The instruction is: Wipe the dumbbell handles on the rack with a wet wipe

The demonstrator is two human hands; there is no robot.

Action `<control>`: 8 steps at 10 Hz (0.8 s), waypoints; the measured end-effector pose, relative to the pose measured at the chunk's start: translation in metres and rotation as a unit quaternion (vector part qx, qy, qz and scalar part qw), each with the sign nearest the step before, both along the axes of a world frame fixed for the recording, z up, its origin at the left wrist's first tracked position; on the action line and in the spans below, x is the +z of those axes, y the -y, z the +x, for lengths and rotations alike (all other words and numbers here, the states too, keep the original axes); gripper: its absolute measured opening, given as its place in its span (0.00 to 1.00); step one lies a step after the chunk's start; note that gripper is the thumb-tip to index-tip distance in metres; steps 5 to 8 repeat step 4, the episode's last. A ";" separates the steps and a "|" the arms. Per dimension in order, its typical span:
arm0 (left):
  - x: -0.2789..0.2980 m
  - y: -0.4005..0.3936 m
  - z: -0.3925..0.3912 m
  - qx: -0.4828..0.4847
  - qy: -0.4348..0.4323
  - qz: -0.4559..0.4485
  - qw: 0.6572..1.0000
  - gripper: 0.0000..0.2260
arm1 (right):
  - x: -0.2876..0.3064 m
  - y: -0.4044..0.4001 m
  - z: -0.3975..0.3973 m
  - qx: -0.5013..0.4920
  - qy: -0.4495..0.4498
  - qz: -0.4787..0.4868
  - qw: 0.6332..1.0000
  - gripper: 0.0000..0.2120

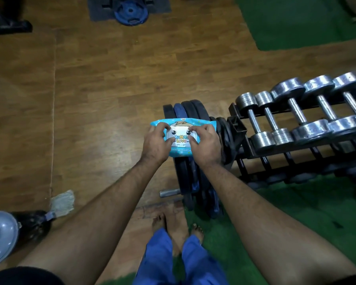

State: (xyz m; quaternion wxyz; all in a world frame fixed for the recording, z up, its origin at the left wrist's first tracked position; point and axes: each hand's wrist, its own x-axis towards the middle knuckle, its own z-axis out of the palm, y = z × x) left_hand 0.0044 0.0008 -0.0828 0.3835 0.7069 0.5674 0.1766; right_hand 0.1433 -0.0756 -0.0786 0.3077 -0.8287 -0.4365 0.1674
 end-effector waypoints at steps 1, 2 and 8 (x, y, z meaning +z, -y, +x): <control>0.004 -0.004 0.002 -0.012 -0.016 -0.009 1.000 0.12 | 0.003 -0.003 -0.004 -0.008 0.005 -0.002 1.000 0.11; 0.018 -0.006 0.000 -0.035 -0.074 0.002 0.997 0.12 | 0.015 -0.006 -0.006 -0.013 -0.007 -0.049 0.999 0.10; 0.055 0.000 -0.010 -0.013 -0.025 0.109 0.994 0.10 | 0.054 -0.012 -0.009 -0.160 -0.124 -0.037 0.979 0.05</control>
